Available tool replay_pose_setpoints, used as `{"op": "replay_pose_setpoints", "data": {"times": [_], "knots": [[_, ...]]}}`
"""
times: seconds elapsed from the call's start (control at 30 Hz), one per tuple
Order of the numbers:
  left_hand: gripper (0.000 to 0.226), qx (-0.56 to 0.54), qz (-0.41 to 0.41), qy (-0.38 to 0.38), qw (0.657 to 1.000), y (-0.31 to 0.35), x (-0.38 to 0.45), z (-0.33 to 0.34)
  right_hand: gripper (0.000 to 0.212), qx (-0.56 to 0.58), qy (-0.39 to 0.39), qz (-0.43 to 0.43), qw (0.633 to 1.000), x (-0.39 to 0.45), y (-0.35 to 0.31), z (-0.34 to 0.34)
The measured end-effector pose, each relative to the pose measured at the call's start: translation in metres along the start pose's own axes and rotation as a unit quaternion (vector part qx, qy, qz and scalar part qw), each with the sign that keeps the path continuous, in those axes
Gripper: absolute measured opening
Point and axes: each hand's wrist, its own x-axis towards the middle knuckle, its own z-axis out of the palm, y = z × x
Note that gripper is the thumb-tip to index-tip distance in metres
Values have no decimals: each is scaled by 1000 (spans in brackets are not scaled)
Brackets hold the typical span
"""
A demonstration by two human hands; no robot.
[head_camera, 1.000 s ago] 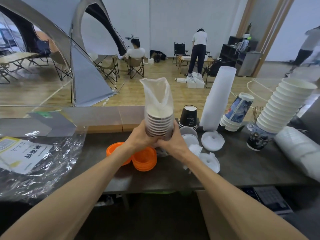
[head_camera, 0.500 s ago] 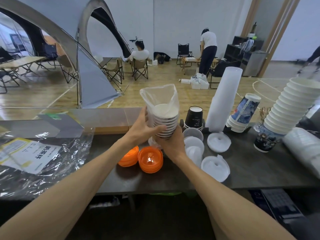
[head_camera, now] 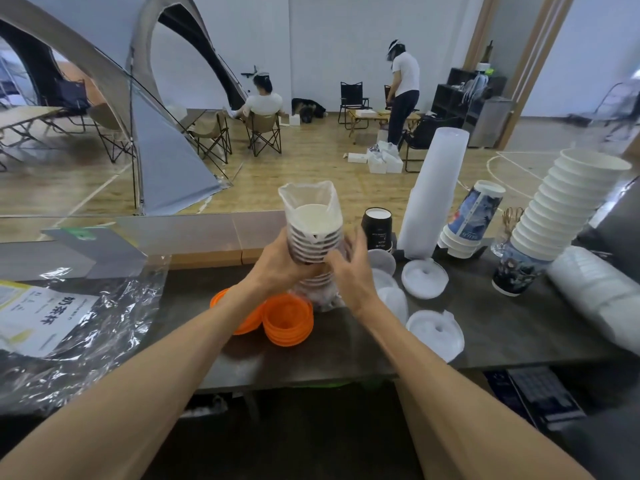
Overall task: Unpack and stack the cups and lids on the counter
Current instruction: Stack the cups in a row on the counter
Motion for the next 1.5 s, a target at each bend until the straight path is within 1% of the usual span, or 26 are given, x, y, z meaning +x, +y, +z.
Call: {"op": "replay_pose_setpoints", "data": {"times": [0.1, 0.17, 0.2, 0.23, 0.27, 0.3, 0.37, 0.47, 0.53, 0.63, 0.67, 0.7, 0.73, 0.77, 0.83, 0.87, 0.9, 0.93, 1.0, 1.03, 1.1, 1.17, 1.23, 1.3, 1.4, 1.5], "knots": [[86, 44, 11, -31, 998, -1, 1, 0, 112, -53, 12, -46, 997, 10, -14, 11], [78, 101, 9, -52, 993, -4, -2, -1, 114, -97, 39, -58, 993, 10, -14, 20], [76, 118, -10, -70, 990, -5, -3, -3, 102, -113, 49, -51, 991, 6, -11, 23], [77, 127, -24, -97, 987, -8, -4, -6, 82, -126, 58, -46, 989, 3, -5, 24], [83, 126, -37, -123, 984, -10, -6, -12, 62, -131, 57, -46, 989, -1, 1, 24], [92, 120, -43, -142, 982, -11, -7, -17, 49, -132, 44, -51, 989, -3, 8, 22], [103, 68, -52, -140, 986, -8, -7, -26, 45, -131, 13, -56, 990, -5, 16, 20], [96, -11, -29, -81, 996, 4, 0, -23, 54, -107, -28, -25, 994, -5, 26, 18], [101, -4, -11, -43, 999, 8, 3, -16, 63, -105, -52, 19, 993, -7, 35, 20], [94, 26, 0, -62, 998, -9, 5, -9, 77, -156, -79, 78, 981, -8, 50, 20], [86, 32, -5, -73, 997, -15, 3, -9, 78, -160, -82, 91, 979, -5, 50, 18], [78, 40, -15, -75, 996, -18, 1, -9, 71, -154, -81, 88, 981, -6, 43, 17], [70, 53, -24, -77, 995, -22, -1, -10, 64, -134, -74, 81, 985, -7, 35, 16], [64, 66, -34, -85, 994, -28, -2, -11, 63, -96, -61, 78, 990, -9, 25, 15], [61, 71, -49, -106, 991, -36, -4, -14, 83, -49, 4, 52, 997, -16, 1, 10], [64, 76, -57, -109, 989, -39, -4, -15, 89, -56, 48, 14, 997, -19, -13, 6], [68, 83, -63, -112, 988, -40, -4, -15, 88, -85, 77, -42, 992, -20, -30, 2], [72, 89, -68, -117, 987, -40, -4, -15, 82, -139, 80, -108, 981, -16, -48, -2], [77, 95, -88, -124, 984, -42, -3, -13, 76, -301, 6, -185, 936, 2, -84, -7], [79, 100, -92, -125, 983, -42, -2, -12, 81, -385, -52, -180, 904, 15, -98, -8], [83, 106, -94, -133, 981, -42, 0, -10, 93, -505, -152, -119, 841, 37, -112, -5], [83, 116, -94, -144, 978, -39, 2, -9, 97, -552, -198, -57, 808, 49, -106, -3], [81, 118, -90, -153, 977, -36, 5, -9, 99, -551, -187, -36, 812, 50, -94, -2], [79, 107, -83, -149, 979, -36, 5, -11, 100, -535, -152, -48, 830, 47, -84, -2], [67, 95, -63, -146, 983, -31, 3, -10, 96, -483, -110, -56, 867, 43, -75, -7], [56, 79, -27, -129, 988, -22, 0, -10, 92, -403, -42, -17, 914, 44, -70, -22]]}}
